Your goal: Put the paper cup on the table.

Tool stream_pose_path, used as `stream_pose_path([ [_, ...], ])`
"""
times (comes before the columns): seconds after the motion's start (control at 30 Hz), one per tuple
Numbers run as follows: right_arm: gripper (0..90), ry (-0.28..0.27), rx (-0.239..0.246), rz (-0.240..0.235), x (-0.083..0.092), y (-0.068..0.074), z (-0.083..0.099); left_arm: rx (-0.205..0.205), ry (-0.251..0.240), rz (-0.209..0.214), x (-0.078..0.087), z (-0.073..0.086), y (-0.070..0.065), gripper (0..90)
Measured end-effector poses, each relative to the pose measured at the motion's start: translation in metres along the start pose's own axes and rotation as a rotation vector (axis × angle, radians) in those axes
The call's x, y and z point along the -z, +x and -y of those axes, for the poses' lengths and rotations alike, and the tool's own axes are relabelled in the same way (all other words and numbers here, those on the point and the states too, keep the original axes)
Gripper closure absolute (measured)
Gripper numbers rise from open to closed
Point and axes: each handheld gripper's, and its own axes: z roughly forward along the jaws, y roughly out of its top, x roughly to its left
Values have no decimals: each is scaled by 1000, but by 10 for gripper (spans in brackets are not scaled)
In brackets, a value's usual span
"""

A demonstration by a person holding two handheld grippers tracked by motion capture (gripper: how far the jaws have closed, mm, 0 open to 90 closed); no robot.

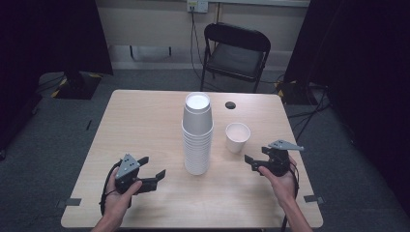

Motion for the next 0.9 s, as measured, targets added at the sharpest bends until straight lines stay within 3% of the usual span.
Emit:
stream_pose_path([
  [0.33, 160, -9, 29, -33, 29, 27, 9, 22, 16, -3, 1, 0, 1, 174],
  [0.47, 148, -29, 34, -68, 39, 39, 17, 27, 27, -8, 0, 2, 0, 157],
  [0.67, 140, -4, 33, -83, 43, 47, 34, 19, 31, 2, 3, 3, -1, 161],
  [0.83, 141, 5, 83, -92, 44, 52, 46, 46, 36, -21, 5, 5, 3, 156],
  [0.9, 136, 21, 77, -97, 40, 55, 50, 47, 41, -20, 4, 6, 2, 156],
])
